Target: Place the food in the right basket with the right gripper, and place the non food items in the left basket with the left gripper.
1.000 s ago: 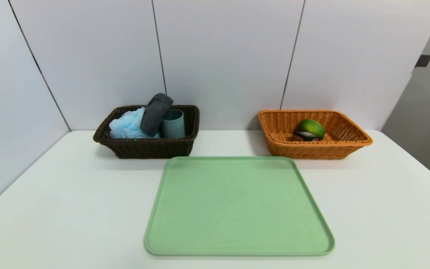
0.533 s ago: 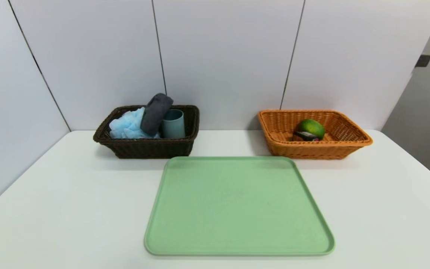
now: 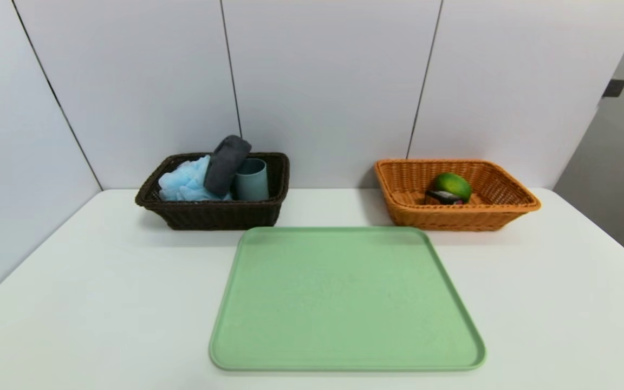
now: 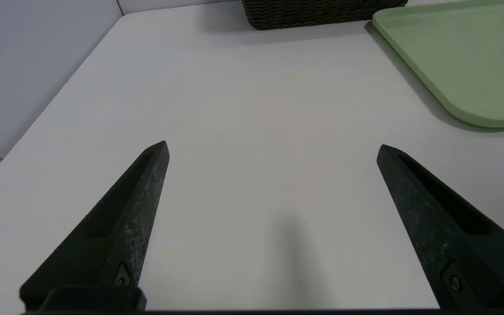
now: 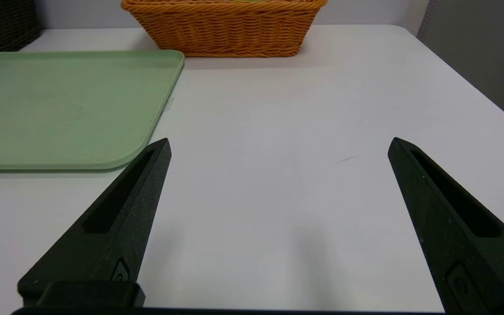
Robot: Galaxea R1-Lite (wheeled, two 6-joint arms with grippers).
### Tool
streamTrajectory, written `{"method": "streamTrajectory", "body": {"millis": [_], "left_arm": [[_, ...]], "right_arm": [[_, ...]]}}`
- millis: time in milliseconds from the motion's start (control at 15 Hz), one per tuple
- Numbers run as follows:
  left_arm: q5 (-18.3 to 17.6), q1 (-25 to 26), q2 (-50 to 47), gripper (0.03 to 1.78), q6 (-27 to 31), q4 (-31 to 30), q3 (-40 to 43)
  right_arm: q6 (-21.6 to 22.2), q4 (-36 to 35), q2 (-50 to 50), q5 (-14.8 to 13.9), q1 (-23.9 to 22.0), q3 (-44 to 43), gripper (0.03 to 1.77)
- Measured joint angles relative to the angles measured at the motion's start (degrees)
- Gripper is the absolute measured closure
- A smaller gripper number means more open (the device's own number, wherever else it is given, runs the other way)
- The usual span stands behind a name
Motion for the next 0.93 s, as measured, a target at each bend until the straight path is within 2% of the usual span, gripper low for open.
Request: {"method": "streamTrajectory", "body": {"millis": [333, 933], "left_arm": [[2.4, 0.0, 0.0, 0.12, -6.8, -0.2, 0.0], [2.5, 0.0, 0.0, 0.12, -7.1, -0.2, 0.0]], "right_arm": [[-0.2, 0.0, 0.0, 0.0, 0.0, 0.0, 0.09], [0.0, 0.0, 0.0, 0.0, 0.0, 0.0, 0.09]]}}
